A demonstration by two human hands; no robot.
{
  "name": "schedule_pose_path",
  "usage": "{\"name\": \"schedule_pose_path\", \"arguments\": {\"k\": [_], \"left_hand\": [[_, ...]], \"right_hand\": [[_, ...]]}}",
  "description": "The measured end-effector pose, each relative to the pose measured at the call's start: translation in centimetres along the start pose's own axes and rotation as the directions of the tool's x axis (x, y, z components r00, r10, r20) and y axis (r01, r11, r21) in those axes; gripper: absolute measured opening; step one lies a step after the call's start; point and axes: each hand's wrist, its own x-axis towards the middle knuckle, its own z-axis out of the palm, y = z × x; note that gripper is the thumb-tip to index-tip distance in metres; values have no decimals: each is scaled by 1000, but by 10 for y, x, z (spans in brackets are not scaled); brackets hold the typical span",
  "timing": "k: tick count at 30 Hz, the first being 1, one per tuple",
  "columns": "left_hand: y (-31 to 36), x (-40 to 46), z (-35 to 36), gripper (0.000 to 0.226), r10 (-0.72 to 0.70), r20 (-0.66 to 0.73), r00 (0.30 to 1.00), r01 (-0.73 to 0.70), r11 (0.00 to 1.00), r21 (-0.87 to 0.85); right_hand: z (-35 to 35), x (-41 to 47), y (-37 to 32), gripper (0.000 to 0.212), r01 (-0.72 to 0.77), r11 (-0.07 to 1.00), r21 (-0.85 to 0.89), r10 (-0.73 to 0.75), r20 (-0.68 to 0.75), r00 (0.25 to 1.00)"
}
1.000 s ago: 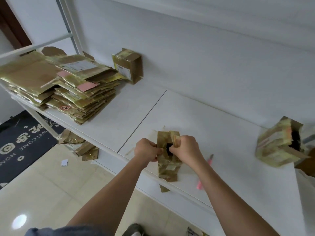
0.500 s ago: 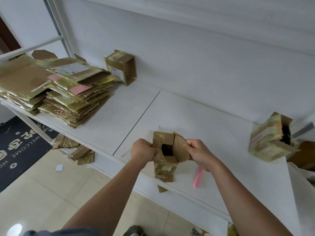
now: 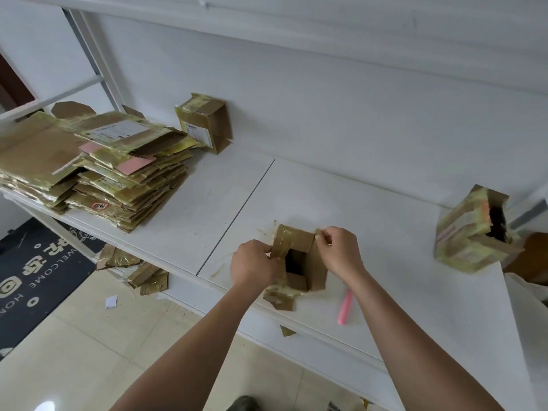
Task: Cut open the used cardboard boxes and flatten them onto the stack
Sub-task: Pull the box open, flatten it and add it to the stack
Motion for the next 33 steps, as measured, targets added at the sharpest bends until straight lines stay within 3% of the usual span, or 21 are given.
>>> {"name": "schedule_pose_path", "arguments": {"k": [3, 6, 8, 9, 11, 13, 16, 21, 25, 30, 33], "left_hand": [[-7, 4, -5, 15, -27, 2, 1000, 27, 999, 26], [-13, 6, -7, 12, -24, 23, 999, 24, 1000, 12], [-13, 7, -6, 26, 3, -3, 1000, -3, 999, 46], [-10, 7, -4, 41, 34, -31, 999, -31, 995, 91], [-3, 7, 0, 58, 124, -74, 989, -104, 967, 232], [4, 6, 4, 52, 179, -54, 982, -150, 928, 340], [8, 8, 7, 36, 158, 31, 987, -159, 919, 361], [14, 9, 8, 58, 167, 89, 982, -189, 852, 488], [10, 11, 1, 42, 249, 75, 966, -253, 833, 492], [4, 27, -27, 18, 242, 200, 949, -289, 924, 252], [-2, 35, -39, 35, 186, 255, 949, -203, 978, 40]], "right_hand": [[1, -1, 6, 41, -120, 964, 238, 107, 66, 992], [5, -2, 12, 30, -337, 780, 528, 242, 241, 940], [10, -6, 15, 17, -420, 670, 612, 305, 289, 907], [13, -8, 16, 13, -411, 693, 592, 322, 256, 911], [16, -15, 18, 27, -310, 853, 419, 297, 99, 950], [15, -19, 21, 42, -93, 969, 227, 106, -48, 993], [15, -17, 27, 36, 167, 986, 24, -168, 4, 986], [17, -19, 23, 30, 125, 987, 97, -132, 58, 990], [20, -18, 25, 43, 116, 989, 93, -125, 96, 988], [17, -15, 26, 31, 120, 991, 53, -127, 148, 981], [16, -15, 27, 25, 122, 991, 50, -128, 151, 980]]}}
